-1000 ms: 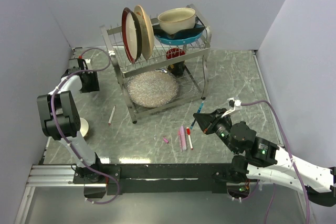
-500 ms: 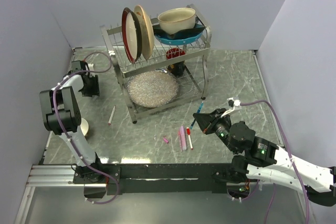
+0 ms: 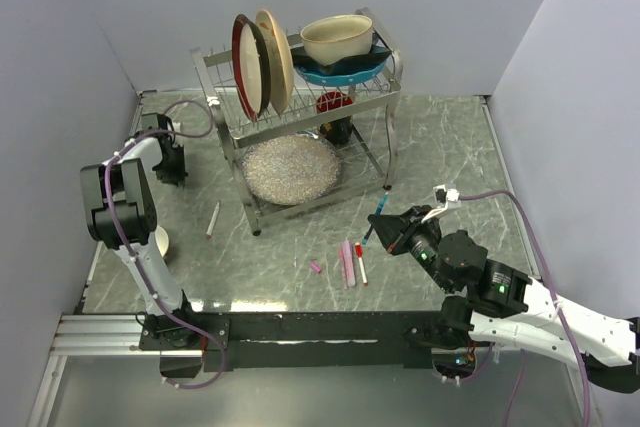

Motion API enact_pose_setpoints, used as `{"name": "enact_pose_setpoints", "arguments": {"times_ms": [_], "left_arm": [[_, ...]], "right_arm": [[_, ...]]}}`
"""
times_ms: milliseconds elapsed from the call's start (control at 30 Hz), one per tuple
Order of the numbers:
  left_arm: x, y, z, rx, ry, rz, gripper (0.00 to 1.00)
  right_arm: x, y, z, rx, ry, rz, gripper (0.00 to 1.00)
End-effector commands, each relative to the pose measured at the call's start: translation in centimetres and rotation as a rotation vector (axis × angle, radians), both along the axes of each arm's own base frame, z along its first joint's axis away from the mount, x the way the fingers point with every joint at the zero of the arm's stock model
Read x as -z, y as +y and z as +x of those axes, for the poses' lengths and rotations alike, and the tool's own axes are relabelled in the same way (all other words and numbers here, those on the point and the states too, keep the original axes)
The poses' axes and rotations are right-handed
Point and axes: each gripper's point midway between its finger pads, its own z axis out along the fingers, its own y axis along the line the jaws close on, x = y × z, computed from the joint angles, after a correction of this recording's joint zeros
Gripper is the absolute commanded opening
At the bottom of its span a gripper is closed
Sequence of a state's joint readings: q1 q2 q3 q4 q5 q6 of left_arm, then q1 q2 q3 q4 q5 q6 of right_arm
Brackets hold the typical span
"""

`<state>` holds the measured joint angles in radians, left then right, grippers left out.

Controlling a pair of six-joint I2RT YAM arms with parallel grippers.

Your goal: Insert the pens into the pen caps

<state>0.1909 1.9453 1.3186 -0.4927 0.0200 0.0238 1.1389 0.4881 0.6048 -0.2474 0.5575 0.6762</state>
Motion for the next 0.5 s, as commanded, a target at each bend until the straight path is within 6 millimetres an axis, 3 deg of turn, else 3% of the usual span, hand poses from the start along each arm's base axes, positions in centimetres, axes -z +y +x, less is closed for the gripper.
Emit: {"name": "enact_pose_setpoints", "arguments": {"times_ms": [0,133,233,267,367,467], "left_arm": [[1.0,-1.5,-0.1,-0.04,0.049,-0.063,0.15],[1.3,-1.9,-0.1,-0.062,0.05,-0.1,0.1],[1.2,-1.9,-0.2,-0.054,0.054,-0.097,0.14],[1.2,-2.1,-0.3,-0.038,0.055,-0.105,0.27],[0.6,-1.7,-0.6,0.002,0.039,-0.043,0.45],[-1.3,-0.6,-0.2,-0.054,-0.015,0.018,0.54]], "right_arm": [[-2.4,-0.1,0.3,0.023,-0.028,0.054,0.0],[-2.5,-0.1,0.3,0.021,-0.028,0.05,0.0],[-2.6,-0.3,0.3,0.023,-0.03,0.055,0.0],[-2.7,-0.3,0.2,0.021,-0.03,0.057,0.0],[-2.7,-0.3,0.3,0.021,-0.031,0.059,0.0],[-2.9,0.1,0.2,0.009,-0.031,0.06,0.0]]}}
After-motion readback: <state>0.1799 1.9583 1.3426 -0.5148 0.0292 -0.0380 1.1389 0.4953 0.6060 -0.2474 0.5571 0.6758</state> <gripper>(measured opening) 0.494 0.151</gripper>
